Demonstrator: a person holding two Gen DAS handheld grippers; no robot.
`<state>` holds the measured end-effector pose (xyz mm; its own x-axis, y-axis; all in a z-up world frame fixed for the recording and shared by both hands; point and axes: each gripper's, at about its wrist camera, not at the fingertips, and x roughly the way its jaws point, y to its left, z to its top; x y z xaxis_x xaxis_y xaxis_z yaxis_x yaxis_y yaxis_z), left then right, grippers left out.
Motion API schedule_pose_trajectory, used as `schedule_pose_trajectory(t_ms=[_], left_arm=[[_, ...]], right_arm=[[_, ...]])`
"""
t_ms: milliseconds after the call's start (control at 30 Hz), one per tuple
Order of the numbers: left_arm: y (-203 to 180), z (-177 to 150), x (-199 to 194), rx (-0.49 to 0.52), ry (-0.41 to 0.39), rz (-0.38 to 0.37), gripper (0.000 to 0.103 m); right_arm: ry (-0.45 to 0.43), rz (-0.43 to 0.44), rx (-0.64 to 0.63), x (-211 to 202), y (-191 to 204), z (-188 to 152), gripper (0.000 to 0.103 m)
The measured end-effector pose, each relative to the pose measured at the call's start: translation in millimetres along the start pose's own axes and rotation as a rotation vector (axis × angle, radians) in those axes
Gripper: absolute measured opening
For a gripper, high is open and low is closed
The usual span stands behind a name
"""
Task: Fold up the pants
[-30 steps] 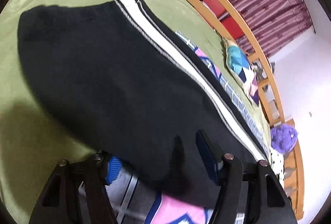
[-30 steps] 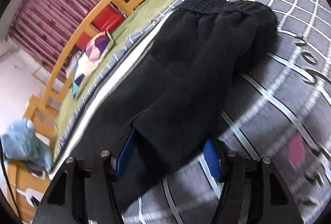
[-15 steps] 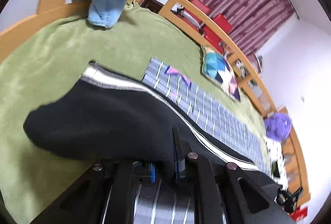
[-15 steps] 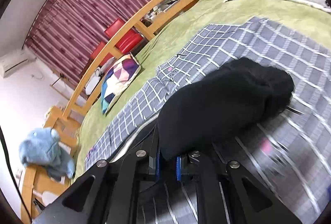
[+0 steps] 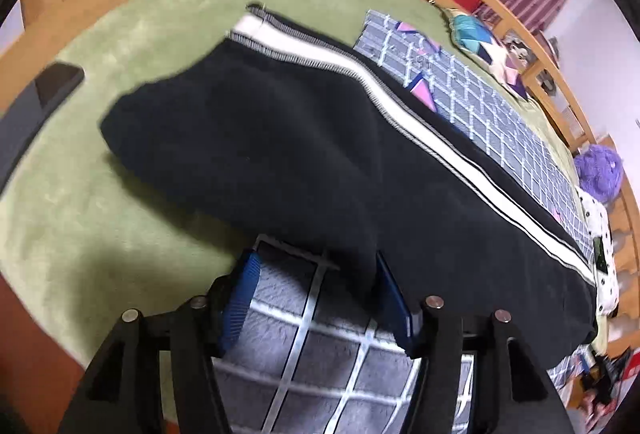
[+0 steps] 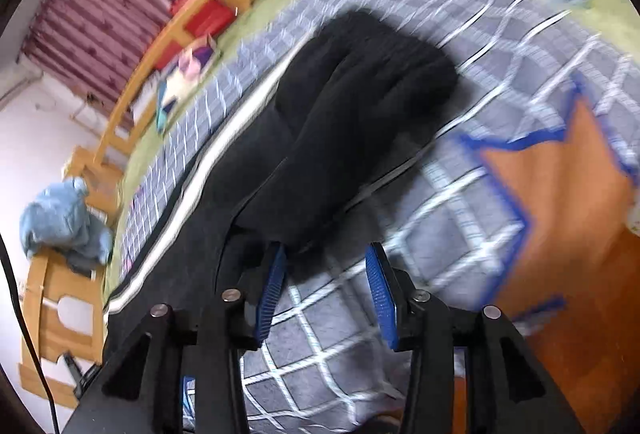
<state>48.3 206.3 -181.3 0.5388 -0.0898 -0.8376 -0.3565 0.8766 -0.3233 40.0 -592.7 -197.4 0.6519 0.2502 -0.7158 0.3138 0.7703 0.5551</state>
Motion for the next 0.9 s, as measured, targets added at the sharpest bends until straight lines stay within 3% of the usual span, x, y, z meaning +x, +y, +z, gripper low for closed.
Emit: schedule_pose_trajectory(t_ms=[133, 300, 333, 367, 400, 433, 500, 567, 667, 733, 767, 833, 900], left_arm=[[-16, 3, -21, 0.052, -0.074, 0.025, 0.057], [-47, 3, -30, 0.092, -0.097, 0.018, 0.057], [-54, 3, -30, 0.102, -0.103, 0.013, 0.057], [-61, 4, -30, 0.116, -0.109, 0.016, 0.057], [-67, 4, -30, 0.129, -0.113, 0.022, 0.057], [-73, 4, -30, 0.148, -0.121, 0.030, 0.057], [-81, 3, -34, 0.180, -0.138, 0.041, 0.057], [-88, 6, -33, 0.200, -0.158, 0.056, 0.057], [-89, 11, -26, 0.198, -0.160, 0.063, 0.058], [-83, 17, -21, 0.181, -0.144, 0.059, 0.058], [-82, 20, -18, 0.175, -0.136, 0.054, 0.058], [-75, 27, -13, 0.172, -0.124, 0.050, 0.058], [-72, 32, -8, 0.181, -0.121, 0.074, 0.058]], right_arm=[[-0.092, 0.047, 0.074, -11, -14, 18, 0.058], [-0.059, 0.088, 0.146, 45, -22, 46, 0.066], [-0.048, 0.098, 0.168, 58, -22, 51, 0.058], [-0.052, 0.106, 0.186, 65, -24, 59, 0.044], [-0.063, 0.081, 0.171, 68, -18, 68, 0.015], [-0.092, 0.063, 0.085, 60, -6, 84, 0.012], [-0.175, 0.137, -0.035, 34, 8, 103, 0.011], [-0.199, 0.110, -0.087, 24, 15, 114, 0.013], [-0.035, -0.032, -0.145, 53, 8, 120, 0.019], [0.104, -0.070, -0.140, 69, -12, 113, 0.025], [0.127, -0.089, -0.149, 69, -20, 105, 0.028], [0.084, -0.148, -0.186, 52, -24, 94, 0.050], [0.009, -0.239, -0.251, 27, -15, 83, 0.051]])
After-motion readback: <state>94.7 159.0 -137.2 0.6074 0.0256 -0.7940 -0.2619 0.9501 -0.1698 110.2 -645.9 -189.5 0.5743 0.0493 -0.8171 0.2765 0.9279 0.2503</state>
